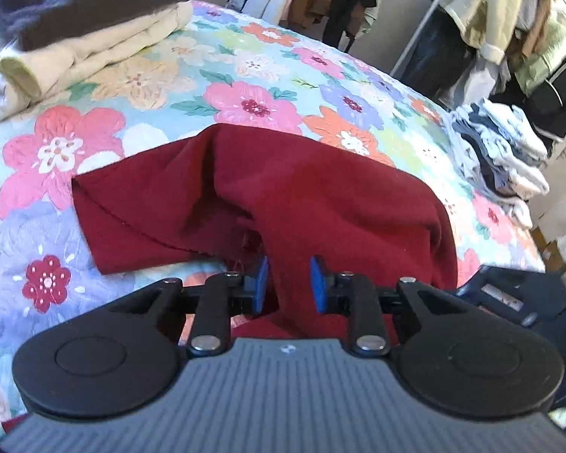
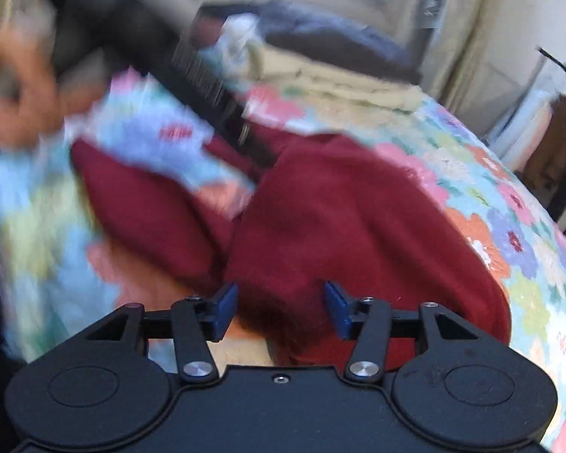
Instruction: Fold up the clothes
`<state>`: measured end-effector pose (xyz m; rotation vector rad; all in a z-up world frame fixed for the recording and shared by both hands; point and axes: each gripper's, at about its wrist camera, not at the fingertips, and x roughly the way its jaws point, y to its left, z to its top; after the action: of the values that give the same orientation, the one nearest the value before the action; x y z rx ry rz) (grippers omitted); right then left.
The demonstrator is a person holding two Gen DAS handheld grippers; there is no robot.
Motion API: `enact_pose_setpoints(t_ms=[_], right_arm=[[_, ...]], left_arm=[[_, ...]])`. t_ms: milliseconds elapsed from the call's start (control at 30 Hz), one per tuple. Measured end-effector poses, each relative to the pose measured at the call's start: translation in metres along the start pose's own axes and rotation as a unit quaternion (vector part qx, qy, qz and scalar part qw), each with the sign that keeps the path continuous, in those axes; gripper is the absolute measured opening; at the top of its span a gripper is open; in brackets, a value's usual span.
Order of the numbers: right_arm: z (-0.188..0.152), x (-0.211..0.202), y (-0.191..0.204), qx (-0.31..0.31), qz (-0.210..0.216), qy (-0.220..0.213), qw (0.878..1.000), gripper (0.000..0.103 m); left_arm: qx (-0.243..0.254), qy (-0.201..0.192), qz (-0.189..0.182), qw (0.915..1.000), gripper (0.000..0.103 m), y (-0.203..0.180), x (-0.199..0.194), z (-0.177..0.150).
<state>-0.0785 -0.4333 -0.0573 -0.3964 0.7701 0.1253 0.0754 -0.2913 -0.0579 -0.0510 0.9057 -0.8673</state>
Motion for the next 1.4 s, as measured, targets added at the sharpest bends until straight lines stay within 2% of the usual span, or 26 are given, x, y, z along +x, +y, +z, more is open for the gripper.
enact_pose_setpoints(t_ms=[67,100,167,267,300,367,467,567,733,800,867,1000,1100,1133,1200,1300,1367,1400], right_arm=[[-0.004,0.011,0.004,-0.028,-0.029,0.008,0.999,0.052],[-0.003,0.011,-0.001,-0.029,-0.037,0.004,0.999,0.038],[-0.001,0.011,-0.013,-0.030,-0.050,-0.005,0.998,0.016],[0.004,0.002,-0.042,-0.011,-0.070,-0.030,0.997,0.011],[0.007,-0.002,-0.054,-0.006,-0.083,-0.035,0.996,0.005],[0.011,-0.011,-0.081,0.007,-0.111,-0.044,0.993,0.005],[0.012,-0.021,-0.124,0.047,-0.118,-0.051,0.991,0.005],[0.010,-0.026,-0.153,0.053,-0.133,-0.051,0.988,0.005],[0.007,-0.039,-0.189,0.061,-0.159,-0.061,0.983,0.004],[0.013,-0.038,-0.205,0.055,-0.151,-0.058,0.985,0.004],[0.024,-0.029,-0.229,0.064,-0.128,-0.035,0.989,0.004],[0.048,-0.010,-0.277,0.097,-0.074,0.021,0.992,0.004],[0.061,0.007,-0.306,0.167,-0.029,0.073,0.983,0.005],[0.061,0.010,-0.307,0.177,-0.017,0.075,0.981,0.005],[0.058,0.014,-0.305,0.175,-0.013,0.069,0.982,0.005],[0.056,0.021,-0.305,0.171,-0.018,0.050,0.984,0.005],[0.054,0.026,-0.305,0.168,-0.021,0.037,0.985,0.005],[0.054,0.031,-0.311,0.191,-0.020,0.034,0.981,0.005]], left_arm=[[-0.015,0.003,0.003,0.9999,0.024,0.003,0.002,0.002],[-0.022,0.005,0.005,0.9997,0.024,0.004,0.005,0.003],[-0.035,0.012,0.017,0.9992,0.024,0.006,0.008,0.002],[-0.050,0.013,0.036,0.9980,0.024,0.010,0.007,0.001],[-0.057,0.013,0.036,0.9976,0.024,0.011,0.006,0.002],[-0.069,0.012,0.032,0.9970,0.024,0.010,0.005,0.006],[-0.072,0.012,0.008,0.9973,0.024,-0.002,0.010,0.011],[-0.056,0.021,-0.010,0.9982,0.024,-0.024,0.025,0.014],[-0.028,0.034,-0.013,0.9990,0.024,-0.056,0.046,0.015],[-0.020,0.038,0.000,0.9991,0.024,-0.065,0.051,0.018],[-0.016,0.035,0.007,0.9992,0.024,-0.072,0.054,0.024],[-0.017,0.018,-0.003,0.9997,0.026,-0.084,0.057,0.035],[-0.013,0.013,-0.049,0.9986,0.034,-0.099,0.061,0.045],[-0.005,0.016,-0.062,0.9979,0.035,-0.106,0.063,0.049],[0.040,0.019,-0.056,0.9975,0.037,-0.123,0.067,0.056],[0.089,0.017,-0.019,0.9958,0.043,-0.139,0.078,0.067],[0.053,0.019,-0.045,0.9974,0.057,-0.134,0.093,0.077],[0.034,0.020,-0.059,0.9975,0.074,-0.131,0.100,0.082]])
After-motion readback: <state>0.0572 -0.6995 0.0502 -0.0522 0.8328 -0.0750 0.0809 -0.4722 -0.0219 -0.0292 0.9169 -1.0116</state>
